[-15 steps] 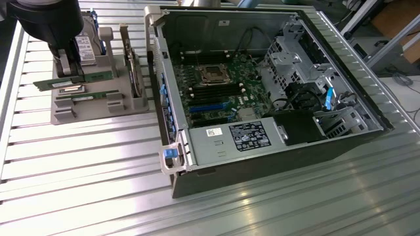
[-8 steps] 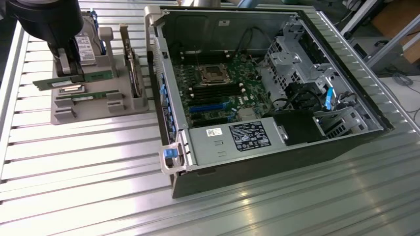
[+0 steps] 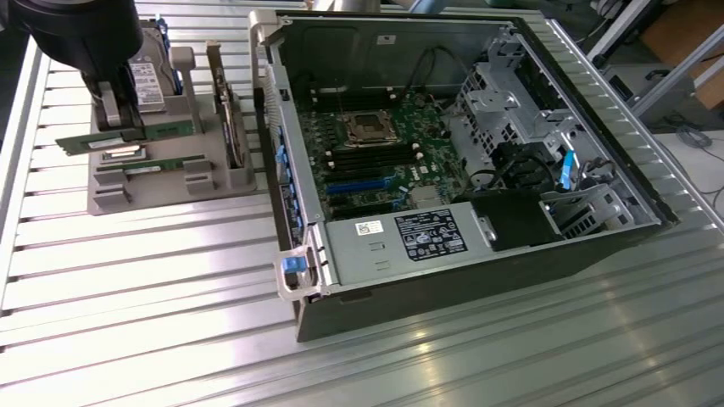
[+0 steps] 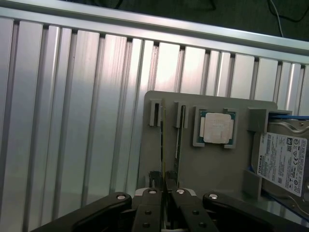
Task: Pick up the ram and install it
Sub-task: 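Pick up the ram and move it above insertion slot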
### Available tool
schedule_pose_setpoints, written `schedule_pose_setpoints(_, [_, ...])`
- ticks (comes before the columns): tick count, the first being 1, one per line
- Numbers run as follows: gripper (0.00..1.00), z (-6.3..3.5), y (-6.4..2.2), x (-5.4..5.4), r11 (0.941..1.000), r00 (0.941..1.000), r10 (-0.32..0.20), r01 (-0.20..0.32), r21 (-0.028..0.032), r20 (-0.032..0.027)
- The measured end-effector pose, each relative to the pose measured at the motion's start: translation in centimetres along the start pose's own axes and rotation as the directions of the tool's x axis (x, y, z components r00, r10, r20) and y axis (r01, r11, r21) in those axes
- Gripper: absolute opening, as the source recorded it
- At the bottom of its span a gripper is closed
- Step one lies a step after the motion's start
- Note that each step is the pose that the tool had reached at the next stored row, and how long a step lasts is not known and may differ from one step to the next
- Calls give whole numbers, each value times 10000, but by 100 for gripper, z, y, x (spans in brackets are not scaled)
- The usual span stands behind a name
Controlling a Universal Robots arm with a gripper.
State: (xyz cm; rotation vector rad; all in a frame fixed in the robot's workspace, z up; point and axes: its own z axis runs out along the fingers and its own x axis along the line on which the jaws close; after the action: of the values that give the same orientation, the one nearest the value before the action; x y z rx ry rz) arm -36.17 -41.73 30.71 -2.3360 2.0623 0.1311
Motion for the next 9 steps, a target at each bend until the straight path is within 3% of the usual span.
schedule_pose_setpoints(9, [14, -23, 1, -2, 10000, 10000, 0, 0, 0, 0])
